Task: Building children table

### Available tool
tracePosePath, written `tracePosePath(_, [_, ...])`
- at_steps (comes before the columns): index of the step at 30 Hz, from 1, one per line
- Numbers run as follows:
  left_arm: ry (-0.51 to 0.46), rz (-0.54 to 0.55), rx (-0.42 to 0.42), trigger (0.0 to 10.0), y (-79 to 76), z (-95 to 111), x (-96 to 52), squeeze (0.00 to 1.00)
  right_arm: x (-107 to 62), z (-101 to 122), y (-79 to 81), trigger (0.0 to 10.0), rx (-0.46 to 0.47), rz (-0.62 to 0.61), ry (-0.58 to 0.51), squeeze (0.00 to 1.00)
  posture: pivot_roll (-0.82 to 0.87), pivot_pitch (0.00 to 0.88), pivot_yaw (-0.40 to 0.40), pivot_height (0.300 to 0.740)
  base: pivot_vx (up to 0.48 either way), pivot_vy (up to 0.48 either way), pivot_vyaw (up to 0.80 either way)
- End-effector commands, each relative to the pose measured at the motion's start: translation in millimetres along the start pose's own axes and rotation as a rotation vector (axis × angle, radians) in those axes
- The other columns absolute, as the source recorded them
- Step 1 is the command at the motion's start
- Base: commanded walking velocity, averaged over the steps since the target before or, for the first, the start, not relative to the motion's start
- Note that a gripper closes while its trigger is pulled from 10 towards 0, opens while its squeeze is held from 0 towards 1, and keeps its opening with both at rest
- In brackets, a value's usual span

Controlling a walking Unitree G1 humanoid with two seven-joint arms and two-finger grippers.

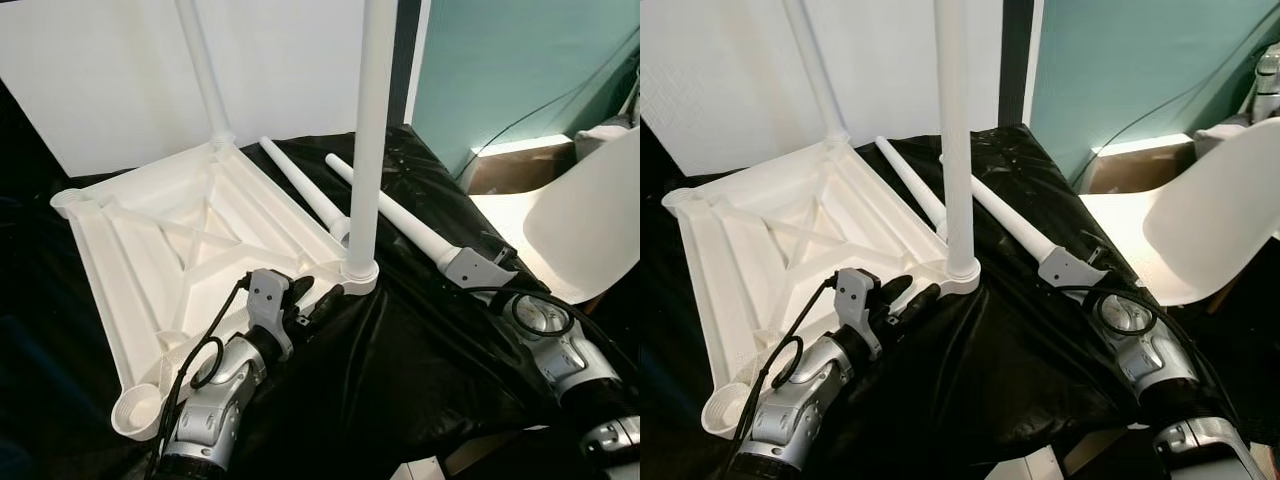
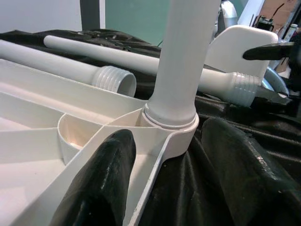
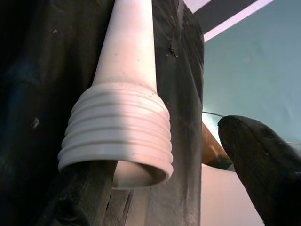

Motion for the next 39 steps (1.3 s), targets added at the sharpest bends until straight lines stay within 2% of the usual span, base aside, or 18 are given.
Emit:
tracePosePath(1, [-0.003,0.0,0.019,10.0,0.4,2,0.0,0.0,2.4,2,8.5,9.0,-0.013,0.025,-0.008,0.0,-0.05,0.0,0.044,0.74,0.0,0.0,0.0])
tracePosePath(2, [-0.003,-0.002,0.02,10.0,0.0,2,0.6,0.0,5.3,2,11.0,5.4,-0.014,0.03,-0.005,0.0,-0.04,0.0,0.045,0.74,0.0,0.0,0.0])
tracePosePath(3, [0.001,-0.006,0.026,10.0,-1.1,1,1.3,0.0,8.6,4,14.2,0.0,-0.013,0.034,-0.004,0.0,-0.04,0.0,0.045,0.74,0.0,0.0,0.0])
tracePosePath(11, [0.006,-0.009,0.032,10.0,-2.7,0,2.1,0.0,15.9,11,21.8,0.0,0.011,0.014,-0.002,0.0,-0.03,0.0,0.04,0.74,0.0,0.0,0.0])
tracePosePath(16, [0.005,-0.007,0.033,10.0,-2.1,1,2.4,0.0,13.0,14,26.3,0.0,0.035,-0.024,0.009,0.0,-0.03,0.0,0.038,0.74,0.0,0.0,0.0])
tracePosePath(19, [0.042,-0.006,0.079,10.0,0.8,-4,3.4,0.0,6.5,10,36.7,0.0,0.078,-0.052,0.059,0.0,-0.04,0.0,0.039,0.74,0.0,0.0,0.0])
tracePosePath(25, [0.057,-0.001,0.091,10.0,4.5,-4,7.1,0.0,-0.3,19,48.7,0.0,0.12,-0.068,0.066,0.0,-0.05,0.0,0.045,0.74,0.0,0.0,0.0])
tracePosePath(28, [0.067,-0.009,0.11,10.0,5.4,-4,9.1,0.0,-7.1,29,59.7,0.0,0.153,-0.053,0.055,0.0,-0.05,0.0,0.048,0.74,0.0,0.0,0.0])
tracePosePath(31, [0.068,-0.011,0.113,10.0,5.4,-3,9.7,0.0,-10.0,30,61.5,0.0,0.166,-0.049,0.052,0.0,-0.06,0.0,0.05,0.74,0.0,0.0,0.0])
tracePosePath(32, [0.072,-0.017,0.116,10.0,4.8,-4,10.8,0.0,-19.9,30,64.9,0.0,0.196,-0.037,0.055,0.0,-0.06,0.0,0.047,0.74,0.0,0.0,0.0])
tracePosePath(35, [0.074,-0.022,0.119,10.0,4.1,-4,11.7,0.0,-29.8,26,64.8,0.0,0.218,-0.031,0.066,0.0,-0.07,0.0,0.046,0.74,0.0,0.0,0.0])
tracePosePath(39, [0.077,-0.029,0.12,10.0,3.3,-5,12.5,0.0,-45.7,17,55.8,0.0,0.252,-0.033,0.091,0.0,-0.07,0.0,0.046,0.74,0.0,0.0,0.0])
Point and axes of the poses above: a point about 5 cm out from each wrist's last joint towards the gripper, its own x axis pointing out of the wrist towards the gripper, its own z axis along the axis of the wrist's last joint, y = z × x, the point moved 5 cm from there along x, pointing out of the wrist towards the gripper, and after that the axes turned 13 degrees about -x, right-handed, at the moved point
